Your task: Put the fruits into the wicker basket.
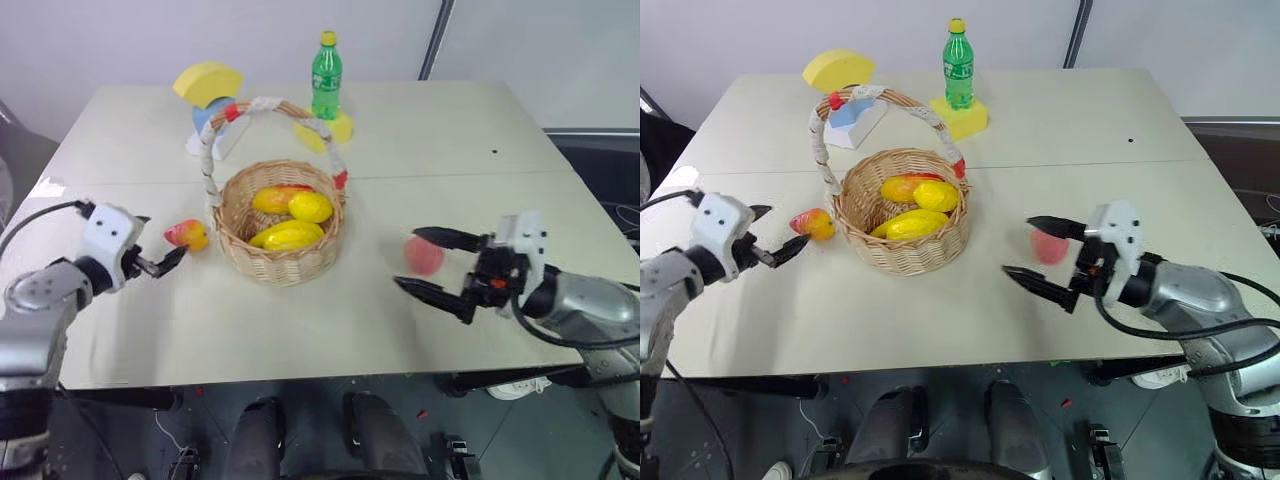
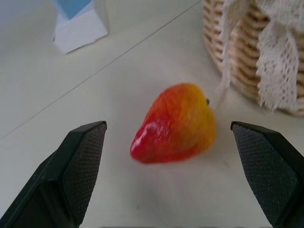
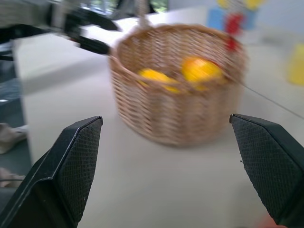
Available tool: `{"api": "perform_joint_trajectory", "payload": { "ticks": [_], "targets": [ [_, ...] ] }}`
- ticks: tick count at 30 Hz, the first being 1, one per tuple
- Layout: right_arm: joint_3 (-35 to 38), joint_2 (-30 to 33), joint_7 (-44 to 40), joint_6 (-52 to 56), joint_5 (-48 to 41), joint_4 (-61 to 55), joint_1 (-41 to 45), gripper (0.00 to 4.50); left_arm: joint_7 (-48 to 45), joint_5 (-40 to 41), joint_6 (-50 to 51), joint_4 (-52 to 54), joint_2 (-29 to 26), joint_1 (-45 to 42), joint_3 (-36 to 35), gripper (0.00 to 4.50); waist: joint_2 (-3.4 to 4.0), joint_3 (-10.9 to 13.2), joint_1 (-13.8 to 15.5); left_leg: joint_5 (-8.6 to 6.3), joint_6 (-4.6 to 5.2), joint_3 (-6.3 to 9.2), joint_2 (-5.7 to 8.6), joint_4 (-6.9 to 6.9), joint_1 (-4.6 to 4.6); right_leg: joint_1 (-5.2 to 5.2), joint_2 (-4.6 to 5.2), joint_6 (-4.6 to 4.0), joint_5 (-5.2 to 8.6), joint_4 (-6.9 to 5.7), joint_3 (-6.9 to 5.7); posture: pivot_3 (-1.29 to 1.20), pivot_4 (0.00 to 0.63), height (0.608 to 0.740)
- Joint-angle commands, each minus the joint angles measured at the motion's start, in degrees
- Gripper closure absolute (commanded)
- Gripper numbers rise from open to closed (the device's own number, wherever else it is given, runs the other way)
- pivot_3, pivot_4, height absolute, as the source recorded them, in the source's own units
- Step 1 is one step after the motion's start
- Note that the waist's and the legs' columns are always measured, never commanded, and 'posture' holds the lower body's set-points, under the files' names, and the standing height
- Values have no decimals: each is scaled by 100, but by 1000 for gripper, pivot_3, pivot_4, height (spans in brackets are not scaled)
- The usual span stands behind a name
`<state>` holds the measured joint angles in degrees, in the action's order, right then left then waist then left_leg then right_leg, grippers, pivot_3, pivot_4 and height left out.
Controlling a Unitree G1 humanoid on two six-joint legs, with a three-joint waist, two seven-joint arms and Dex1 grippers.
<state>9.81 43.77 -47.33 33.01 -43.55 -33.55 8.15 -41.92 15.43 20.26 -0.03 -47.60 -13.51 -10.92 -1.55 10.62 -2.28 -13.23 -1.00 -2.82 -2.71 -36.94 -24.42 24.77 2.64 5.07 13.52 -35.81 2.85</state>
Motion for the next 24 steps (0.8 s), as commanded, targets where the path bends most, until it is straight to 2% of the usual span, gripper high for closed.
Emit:
{"api": "perform_joint_trajectory", "payload": {
  "ticks": [1, 7, 15, 18, 21, 24],
  "targets": [
    [-142, -78, 128, 111, -168, -276, 292, 35, -439, -108, -57, -508, -135, -582, 283, 0, -1, 1, 8, 0, 0, -1, 0, 0, -3, 1, 1, 1, 0, 1, 0, 0, 150, 740],
    [-382, -182, 213, 198, -233, -464, 475, 35, -973, -397, -53, -1399, -105, -1426, 842, 0, -4, 1, 33, 1, 2, -6, 14, -6, -8, 1, -6, 6, -1, 0, -2, 0, 150, 740],
    [-559, -278, 335, 123, -106, -585, 429, 35, -1271, -698, -115, -2079, -62, -1818, 1174, 0, -5, 2, 25, 2, 3, -3, 18, -13, -5, 1, -12, 9, 0, -16, -2, 0, 150, 740],
    [-621, -311, 369, 84, -52, -602, 431, 0, -1254, -697, -201, -2196, -21, -1872, 1116, 828, -5, 2, 29, 2, 3, -2, 18, -15, -5, 2, -12, 10, 0, -21, -2, 0, 150, 740],
    [-667, -329, 379, 49, 2, -603, 438, 0, -1172, -766, -235, -2251, -43, -1874, 1096, 2166, -5, 2, 39, 2, 4, -2, 18, -19, -5, 2, -12, 10, 0, -24, -2, 0, 150, 740],
    [-697, -334, 373, -4, 67, -585, 449, 0, -1131, -669, -183, -2207, -94, -1787, 895, 2166, -6, 2, 57, 2, 4, -2, 18, -19, -5, 2, -12, 10, 0, -24, -2, 0, 150, 740]
  ]
}}
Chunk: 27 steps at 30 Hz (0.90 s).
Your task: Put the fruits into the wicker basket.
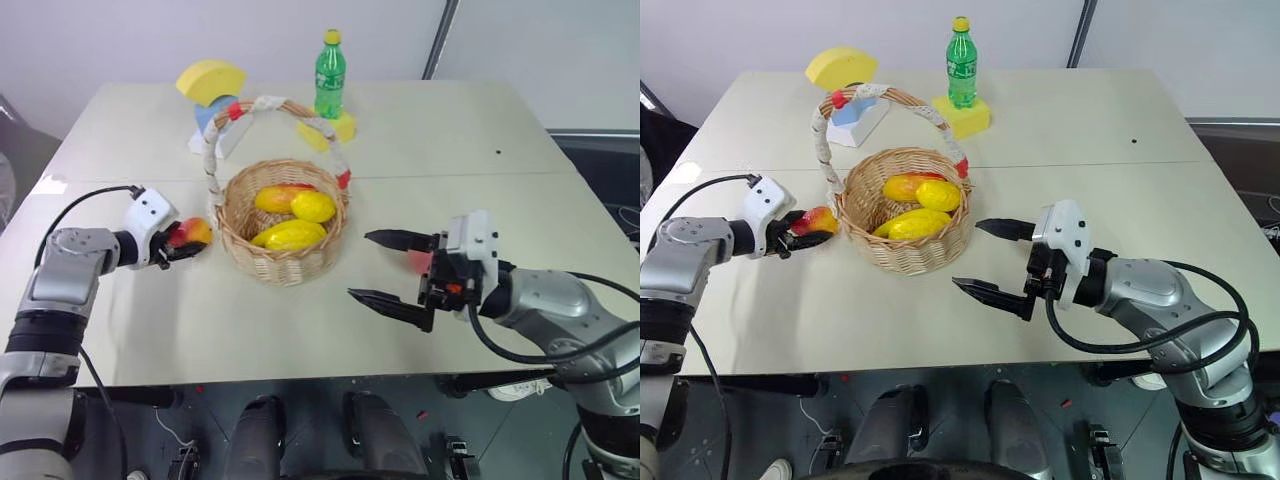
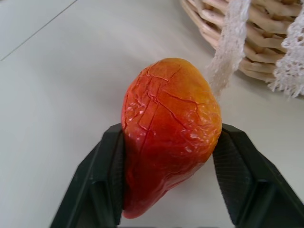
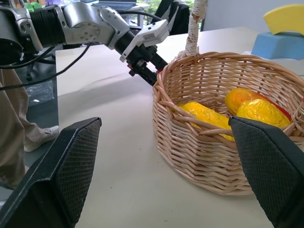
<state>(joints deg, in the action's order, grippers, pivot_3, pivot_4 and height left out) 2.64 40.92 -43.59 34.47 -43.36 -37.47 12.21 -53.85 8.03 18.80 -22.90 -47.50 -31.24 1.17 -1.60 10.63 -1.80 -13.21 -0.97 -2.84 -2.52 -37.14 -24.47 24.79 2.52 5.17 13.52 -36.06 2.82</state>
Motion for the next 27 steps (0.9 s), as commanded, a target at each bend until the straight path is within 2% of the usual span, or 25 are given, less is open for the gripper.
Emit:
{"api": "perform_joint_trajectory", "payload": {
  "ticks": [1, 3, 6, 9, 12, 14, 16, 20, 26, 27],
  "targets": [
    [10, -46, -7, -167, 74, -185, 49, 0, 88, 94, -33, 108, -135, 37, -387, 2166, 0, 0, 10, 0, 0, 0, 0, 0, 0, 0, 0, 0, 0, 0, 0, 0, 150, 740],
    [2, -38, -19, -207, 125, -182, 48, 0, 137, 189, -76, 261, -233, 291, -664, 2166, 0, 0, -4, 0, 0, 0, 0, 0, 0, 0, 0, 0, 0, -1, 0, 0, 150, 740],
    [27, -17, -48, -265, 189, -135, 75, 0, 37, 905, 314, 930, -324, 974, -1636, 2166, -2, 0, -76, 0, 0, -1, -11, 2, 2, 2, -3, 1, 0, -3, 1, 0, 150, 740],
    [73, 36, -130, -306, 246, -29, 100, 0, -246, 1963, 1111, 2168, -325, 1786, -2649, 2166, -7, 2, -69, 0, 0, 1, -26, 3, 1, 6, -7, 1, 0, -7, -1, 0, 150, 740],
    [104, 75, -213, -336, 320, 188, 181, 0, -110, 2916, 2078, 3721, -310, 2270, -3020, 2166, -12, 1, -7, 0, -1, 2, -28, 2, 2, 2, 3, -1, 1, -7, -8, 0, 150, 740],
    [104, 81, -249, -356, 384, 398, 256, 0, 361, 3584, 2613, 4668, -104, 2056, -2849, 2166, -13, 1, 86, 0, -2, -1, -25, -3, 8, -10, 14, -3, 2, -3, -11, 0, 150, 740],
    [89, 84, -289, -381, 455, 520, 283, 0, 792, 3667, 2839, 5097, 65, 1760, -2462, 2166, -15, -1, 134, 0, -3, -5, -22, -13, 8, -19, 24, -4, 2, 0, -11, 0, 150, 740],
    [165, 35, -195, -332, 536, 729, 257, 0, 1696, 3191, 3030, 5051, 607, 855, -1380, 2166, -15, -3, 121, 1, -2, -7, 1, -15, 15, -32, 16, -3, 1, 3, -10, 0, 150, 740],
    [374, -24, 195, -316, 774, 1052, 176, 0, 2021, 2682, 2886, 4633, 1034, 345, -605, 2166, -17, -3, 67, 1, 0, 0, -4, -5, 17, -20, -11, 6, 2, -4, -6, 0, 150, 740],
    [376, -28, 291, -349, 901, 1136, 181, 0, 2006, 2685, 2860, 4591, 1089, 297, -583, 1821, -17, -3, 68, 1, 0, 3, -8, -4, 17, -20, -17, 6, 2, -5, -6, 0, 150, 740]
  ]
}}
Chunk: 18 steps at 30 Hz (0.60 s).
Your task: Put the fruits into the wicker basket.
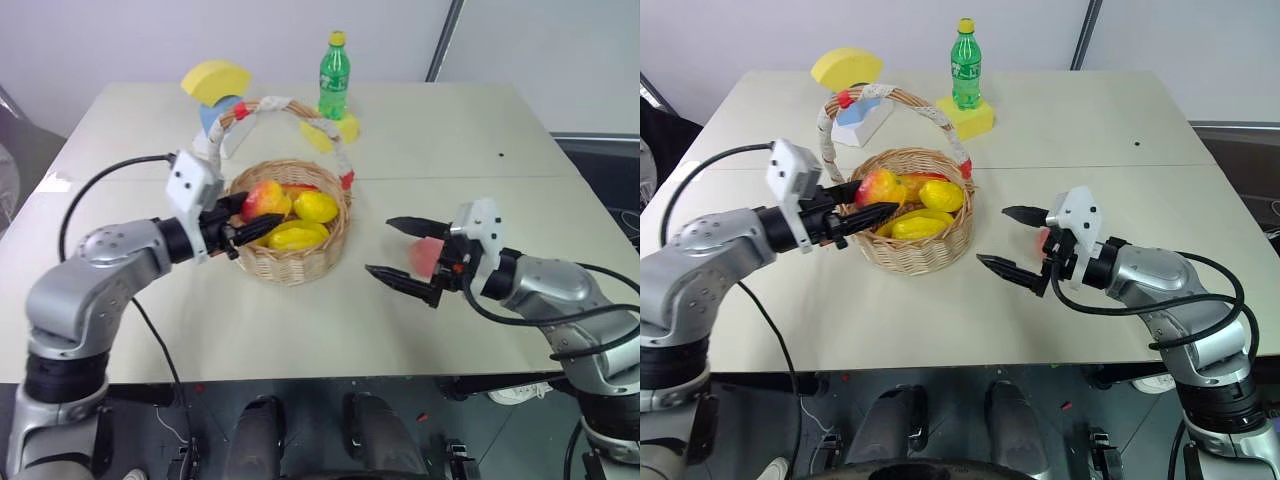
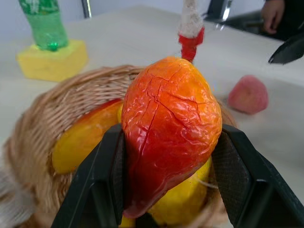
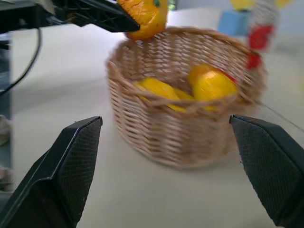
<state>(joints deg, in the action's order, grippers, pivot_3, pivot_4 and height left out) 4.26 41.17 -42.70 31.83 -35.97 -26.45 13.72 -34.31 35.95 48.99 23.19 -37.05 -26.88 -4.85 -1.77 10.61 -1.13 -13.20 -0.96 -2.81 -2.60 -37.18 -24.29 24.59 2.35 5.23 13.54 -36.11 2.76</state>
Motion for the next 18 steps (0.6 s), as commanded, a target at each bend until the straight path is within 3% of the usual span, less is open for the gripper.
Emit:
{"api": "perform_joint_trajectory", "payload": {
  "ticks": [1, 4, 18],
  "targets": [
    [202, -47, 431, -87, 428, 258, 35, 0, -29, -103, -245, -52, 91, -208, 51, 1395, 0, 0, 7, 0, 0, 1, -5, 0, 0, 1, -5, -1, 0, -1, 0, 0, 150, 740],
    [196, -88, 919, -6, 930, 767, 17, 0, -312, -13, -457, -42, 160, -268, 91, 120, -1, -1, 27, 0, -1, 1, -5, -3, -2, 1, -5, -4, 1, -1, 0, 0, 150, 740],
    [274, -422, 1310, 904, 981, 1203, -209, 0, -887, -141, -711, 62, 66, 29, 247, 120, -2, -2, 30, 0, 0, -2, -4, -5, -3, 0, -3, -3, 1, 0, 3, 0, 150, 740]
  ]
}}
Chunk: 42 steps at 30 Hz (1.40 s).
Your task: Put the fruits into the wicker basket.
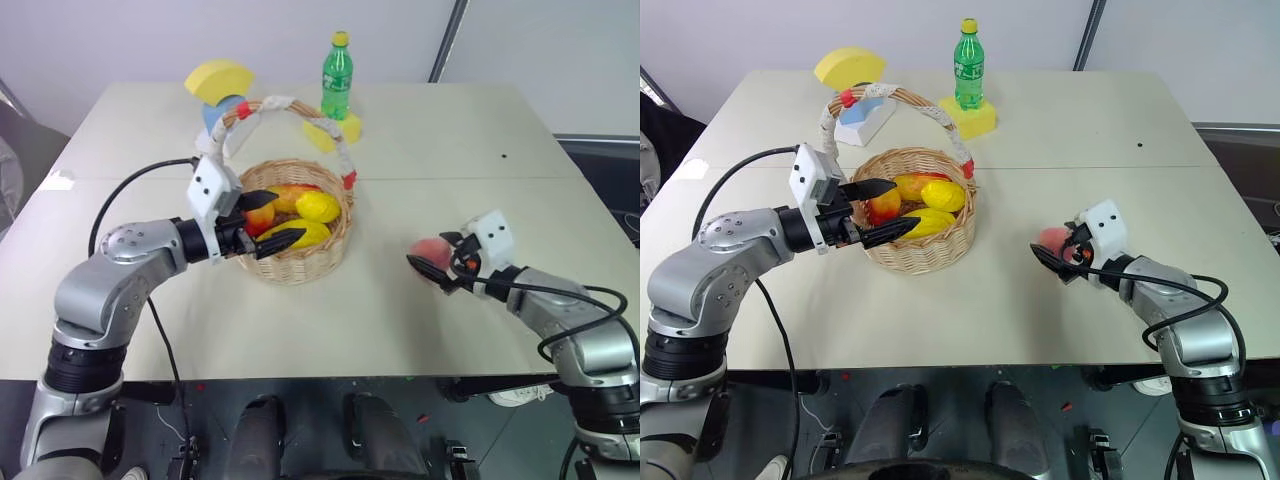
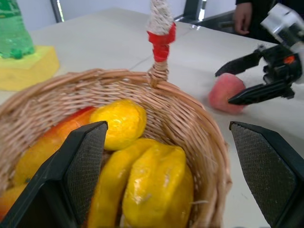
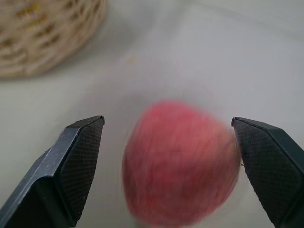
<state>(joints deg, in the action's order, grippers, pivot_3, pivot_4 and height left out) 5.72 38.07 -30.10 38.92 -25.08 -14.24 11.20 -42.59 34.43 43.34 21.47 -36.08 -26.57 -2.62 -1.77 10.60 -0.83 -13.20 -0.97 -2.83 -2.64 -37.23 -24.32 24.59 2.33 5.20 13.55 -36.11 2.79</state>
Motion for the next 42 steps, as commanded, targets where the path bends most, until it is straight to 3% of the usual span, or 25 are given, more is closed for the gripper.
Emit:
{"api": "perform_joint_trajectory", "payload": {
  "ticks": [1, 6, 7, 12, 16, 18, 25, 29, 33, 34, 39, 42],
  "targets": [
    [135, -152, 84, 232, -89, 7, 66, 0, -76, 10, -167, 235, -13, 1, 28, 120, -2, -1, -4, 0, 0, 1, 0, 0, 1, -1, -1, 0, 0, 0, 0, 0, 150, 740],
    [97, -206, 140, 173, 102, 18, 134, 2108, -218, 140, -271, 311, 41, 80, -69, 89, -1, -2, -12, 0, 0, 1, -1, 1, 2, -2, -2, 0, 0, 0, 0, 0, 150, 740],
    [62, -178, 112, 91, 166, 2, 140, 2258, -249, 183, -282, 334, 34, 126, -112, 89, -1, -2, -13, 0, 0, 2, -1, 1, 2, -2, -2, 0, 0, 0, 0, 0, 150, 740],
    [-16, -20, -332, -413, 233, -489, 269, 2258, -432, 646, -329, 407, -50, 614, -718, 89, 1, -1, -30, 0, 0, 1, -1, 1, 3, -1, -2, 0, 0, -1, 0, 0, 150, 740],
    [-66, -10, -1054, -191, -734, -1639, 666, 2258, -778, 1000, -539, 261, -183, 1283, -1506, 89, 8, 3, -69, 0, 0, 1, -7, 3, 3, 4, -5, 0, 0, -3, 0, 0, 150, 740],
    [-265, -169, -1004, 39, -925, -1853, 1069, 2258, -941, 1098, -634, 199, -268, 1622, -1797, 89, 6, 3, -83, 0, 0, 2, -10, 7, 4, 6, -7, 0, 0, -6, -1, 0, 150, 740],
    [-1504, -1721, 257, 345, -157, -992, 2627, 2258, -956, 1222, -801, 158, -336, 2145, -2245, 89, -8, -6, -33, 0, -2, -5, -10, 5, 6, 8, 9, -11, -2, -3, -4, 0, 150, 740],
    [-1978, -2507, 655, -14, 442, -108, 3031, 2258, -830, 1205, -858, 285, -244, 2261, -2199, 89, -9, -7, -16, 0, -3, -7, -9, 8, -6, 16, 14, -11, -3, -2, -6, 0, 150, 740],
    [-2099, -2700, 687, -341, 815, 219, 3100, 356, -601, 1282, -857, 503, -115, 2284, -2105, 89, -8, -7, -1, 0, -3, -10, -7, 10, -12, 18, 25, -10, -3, 0, -8, 0, 150, 740],
    [-2100, -2681, 648, -413, 849, 101, 3054, 62, -574, 1293, -874, 556, -74, 2319, -2085, 89, -8, -7, -7, 0, -3, -13, -6, 10, -13, 18, 30, -9, -4, 0, -7, 0, 150, 740],
    [-1835, -2317, 35, -588, 509, -667, 2632, 62, -469, 1353, -919, 705, 36, 2399, -2010, 89, -8, -7, -28, 0, -3, -15, -5, 11, -11, 17, 25, -9, -4, 0, -8, 0, 150, 740],
    [-1033, -1641, -654, -321, -363, -1409, 1757, 62, -440, 1411, -949, 768, 101, 2375, -1935, 89, -10, -8, 36, 0, -3, -7, -6, 12, -10, 14, 21, -8, -3, 1, -15, 0, 150, 740]
  ]
}}
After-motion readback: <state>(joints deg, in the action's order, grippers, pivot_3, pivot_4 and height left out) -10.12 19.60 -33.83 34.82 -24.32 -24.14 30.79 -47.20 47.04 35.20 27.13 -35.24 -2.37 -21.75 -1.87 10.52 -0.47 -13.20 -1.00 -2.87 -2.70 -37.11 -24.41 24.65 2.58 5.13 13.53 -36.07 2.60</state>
